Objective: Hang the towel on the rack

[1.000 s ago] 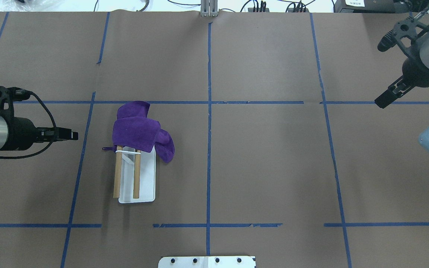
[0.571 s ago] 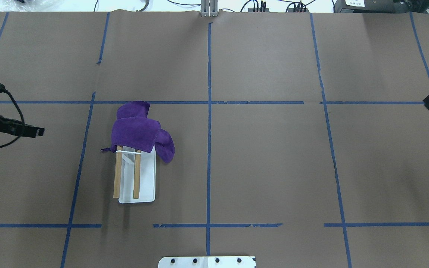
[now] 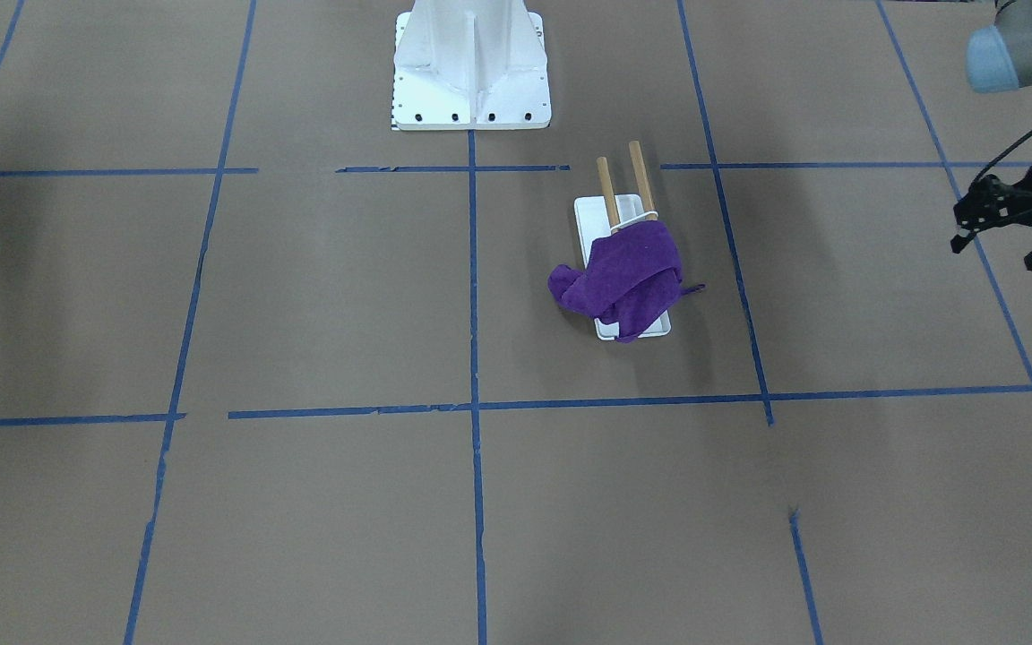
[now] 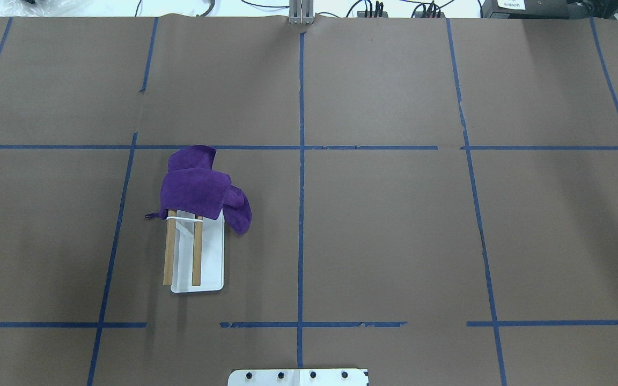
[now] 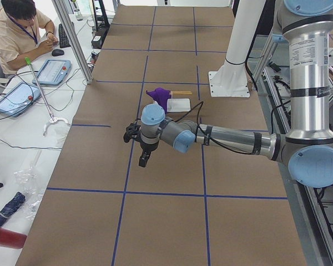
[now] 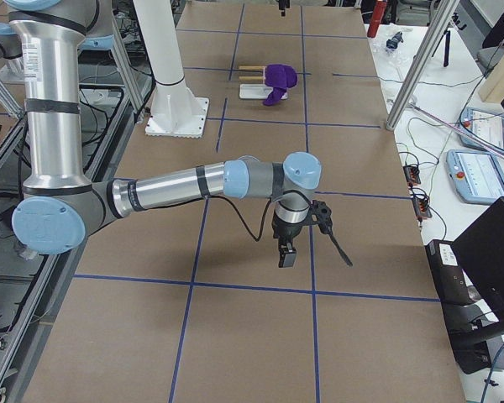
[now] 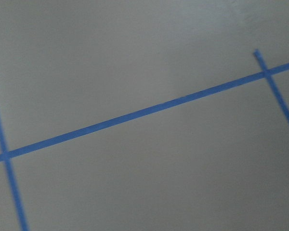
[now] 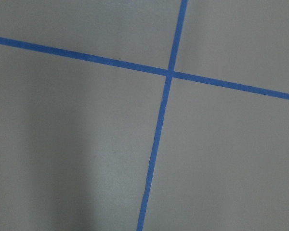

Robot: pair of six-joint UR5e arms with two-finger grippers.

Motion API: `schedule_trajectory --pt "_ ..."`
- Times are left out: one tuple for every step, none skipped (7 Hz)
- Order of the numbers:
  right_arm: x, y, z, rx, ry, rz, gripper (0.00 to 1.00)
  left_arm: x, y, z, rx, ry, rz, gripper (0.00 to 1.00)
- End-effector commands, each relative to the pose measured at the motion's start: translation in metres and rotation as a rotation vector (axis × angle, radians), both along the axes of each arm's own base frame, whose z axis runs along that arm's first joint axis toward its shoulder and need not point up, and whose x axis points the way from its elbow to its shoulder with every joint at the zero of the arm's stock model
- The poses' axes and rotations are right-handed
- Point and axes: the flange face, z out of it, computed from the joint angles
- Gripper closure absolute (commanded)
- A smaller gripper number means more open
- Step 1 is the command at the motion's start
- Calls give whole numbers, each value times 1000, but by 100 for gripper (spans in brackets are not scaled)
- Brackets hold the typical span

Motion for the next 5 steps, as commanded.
schedule_trajectory --pt "19 18 34 -8 -68 54 0 -60 9 25 -48 -44 14 0" --pt "18 16 32 0 -66 50 0 -77 14 31 -55 -40 -4 0" --pt "19 15 31 -1 -61 51 0 -81 18 36 -96 16 -9 0" --pt "19 16 31 0 -60 51 0 -84 22 41 -122 66 -16 0" --pt "19 17 33 -7 -59 55 0 -90 30 50 -159 65 -32 0"
